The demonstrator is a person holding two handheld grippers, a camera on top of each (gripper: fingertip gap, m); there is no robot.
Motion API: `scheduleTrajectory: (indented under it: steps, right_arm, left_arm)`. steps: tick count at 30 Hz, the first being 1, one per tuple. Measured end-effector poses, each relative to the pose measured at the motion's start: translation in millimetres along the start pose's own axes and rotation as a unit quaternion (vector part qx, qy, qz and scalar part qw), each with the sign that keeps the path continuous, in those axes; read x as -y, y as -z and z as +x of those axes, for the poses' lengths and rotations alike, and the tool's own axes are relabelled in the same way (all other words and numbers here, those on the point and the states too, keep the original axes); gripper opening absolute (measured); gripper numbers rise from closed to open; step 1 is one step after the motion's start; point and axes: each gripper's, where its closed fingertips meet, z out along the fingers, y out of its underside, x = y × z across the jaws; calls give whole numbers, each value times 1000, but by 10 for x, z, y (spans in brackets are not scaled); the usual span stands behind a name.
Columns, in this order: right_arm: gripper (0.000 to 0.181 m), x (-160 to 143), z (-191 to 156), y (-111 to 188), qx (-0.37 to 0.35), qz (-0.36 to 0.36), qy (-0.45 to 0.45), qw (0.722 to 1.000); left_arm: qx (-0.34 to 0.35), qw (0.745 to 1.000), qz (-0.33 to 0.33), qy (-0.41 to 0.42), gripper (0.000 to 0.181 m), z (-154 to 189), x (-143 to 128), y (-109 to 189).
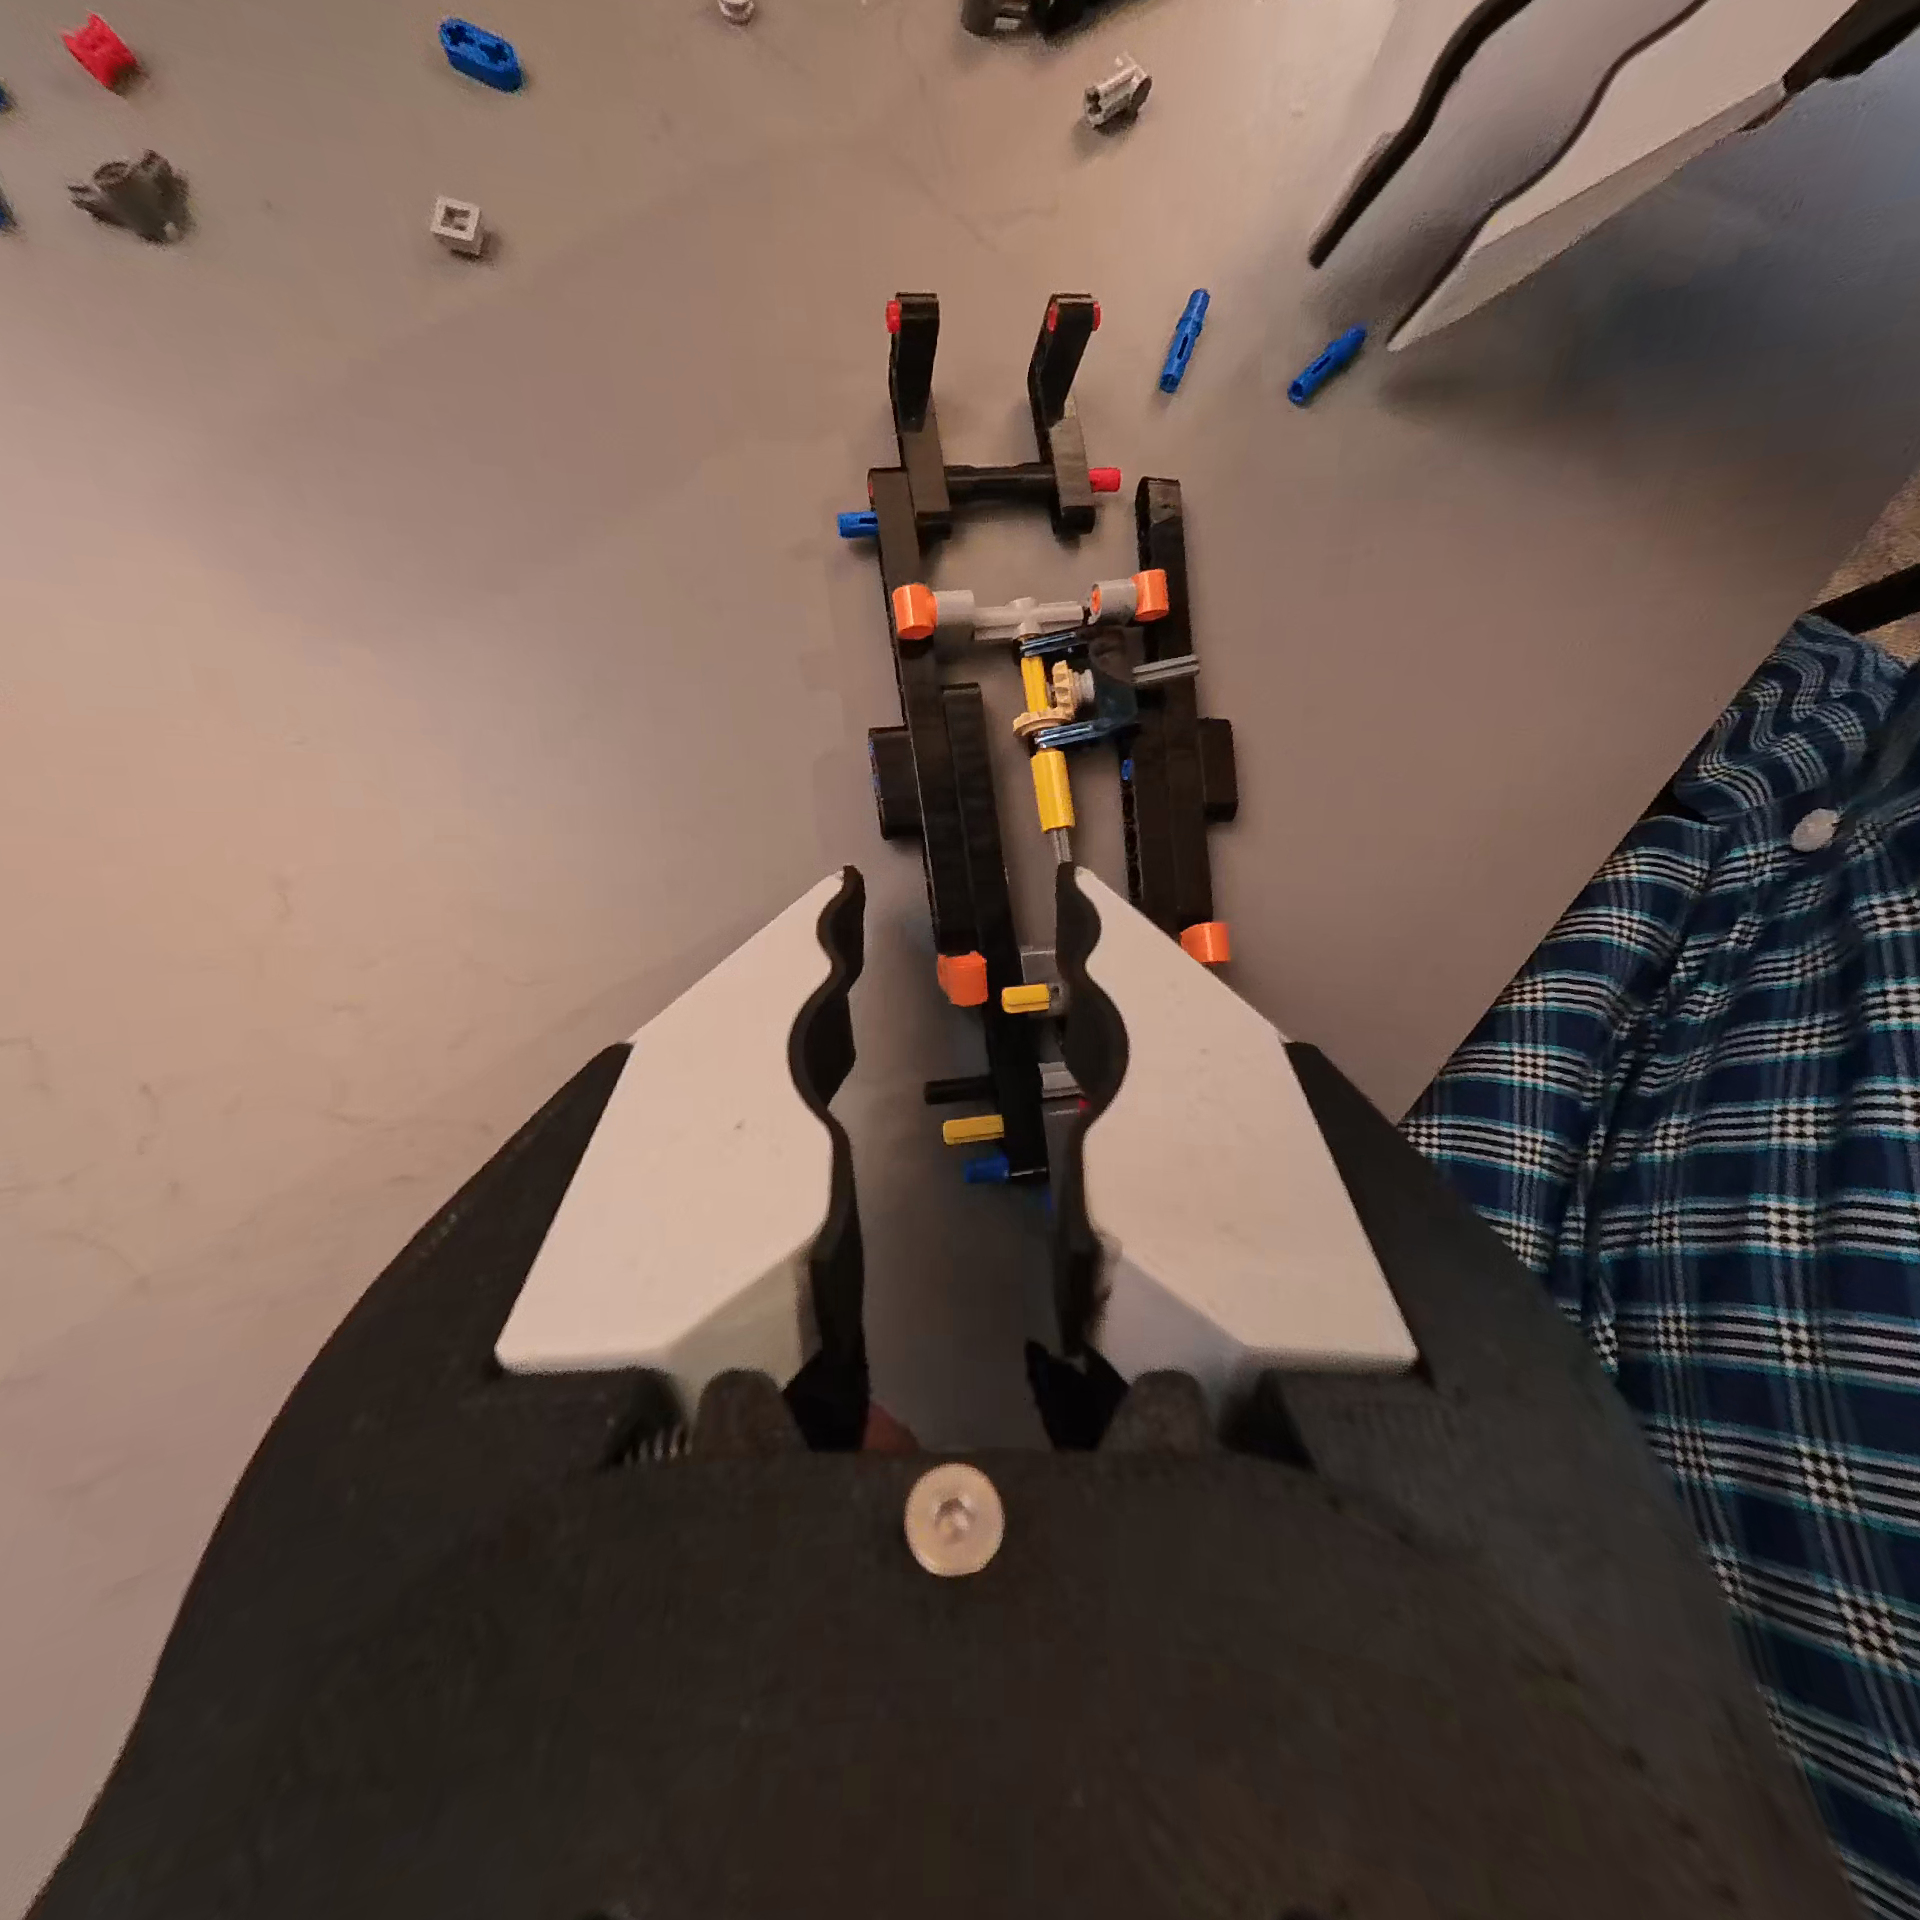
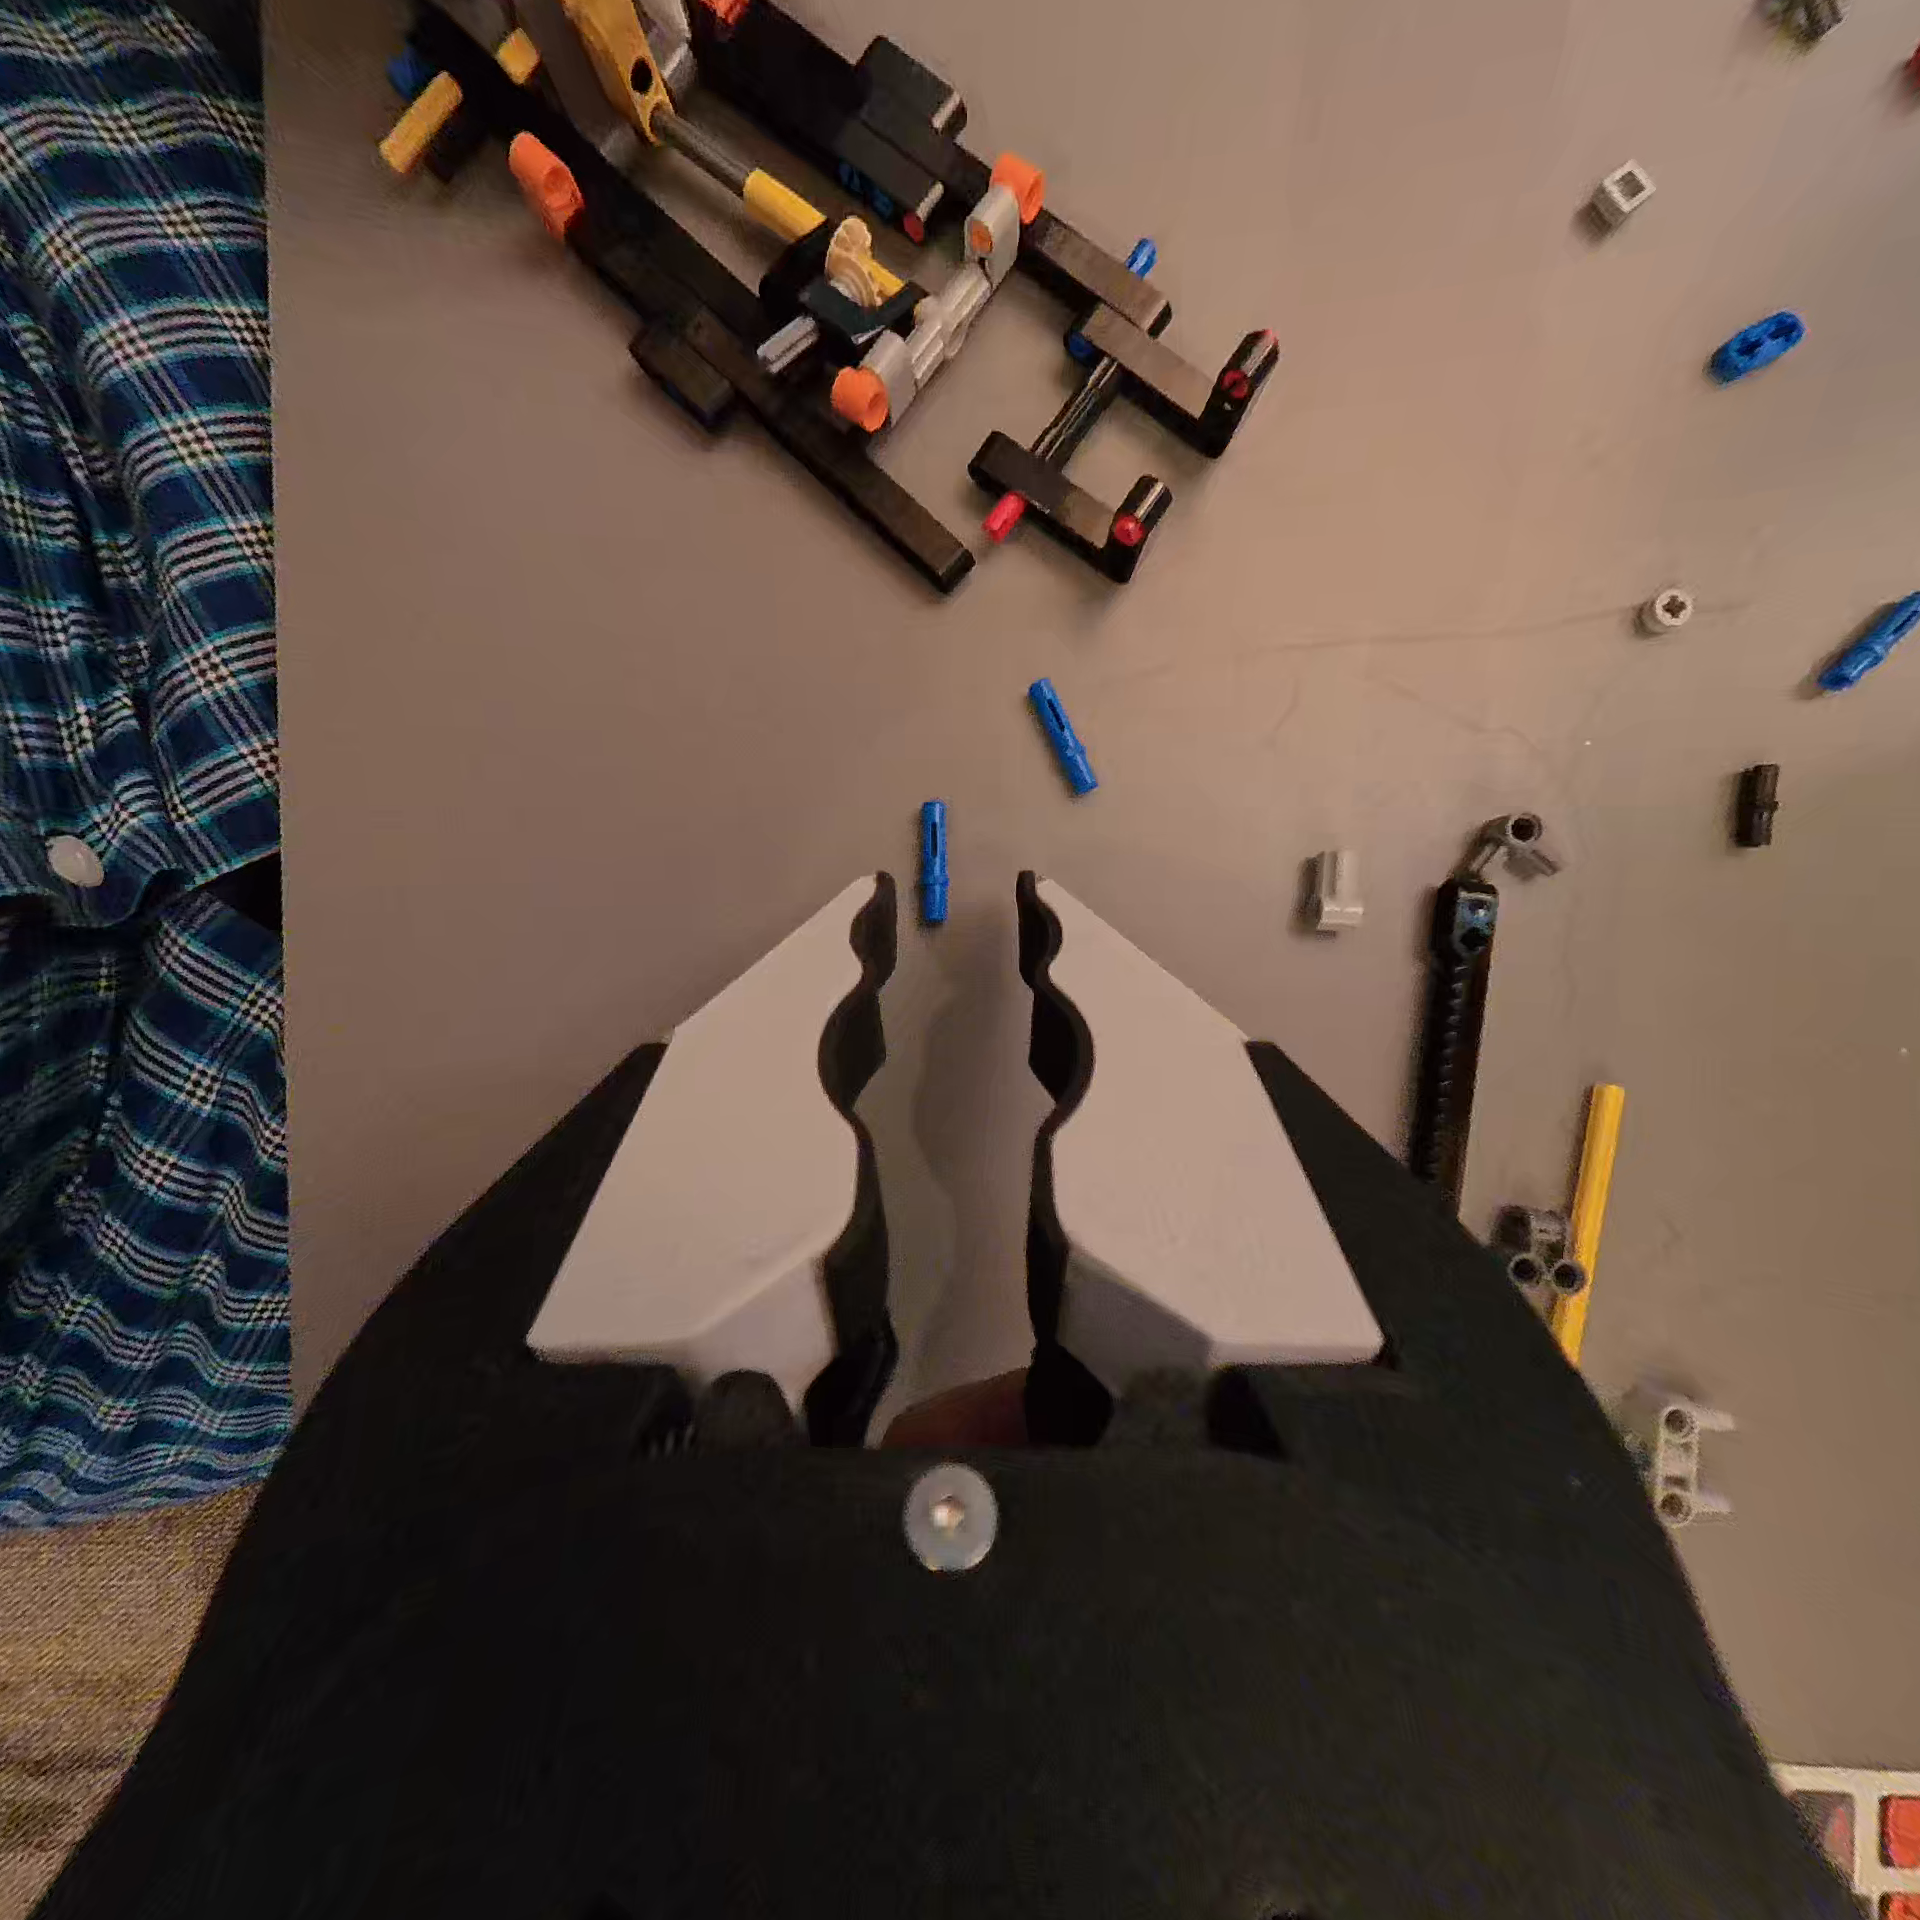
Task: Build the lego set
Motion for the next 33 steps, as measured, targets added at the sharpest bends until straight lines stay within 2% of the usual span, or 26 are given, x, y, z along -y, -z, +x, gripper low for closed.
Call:
scheduleTrajectory:
  steps: [4,11,18,22,33]
  right_arm:
    - [24,-46,-44,-43,1,-13,-11,1000]
    - [3,-16,-47,-103,-22,-12,-34,999]
    - [4,53,-21,-146,-32,-15,-85,996]
    - [17,65,-95,-138,-19,-14,-108,994]
    - [17,77,-171,-79,-35,-30,-71,996]
  left_arm:
    - [-5,1000,-2,-10,34,32,33,-4]
    - [-7,1000,-7,-24,36,89,77,-20]
    - [-4,1000,-9,-25,37,61,47,-23]
    - [0,1000,-5,-21,38,22,53,-4]
    - [-2,1000,-8,-21,38,15,37,-18]
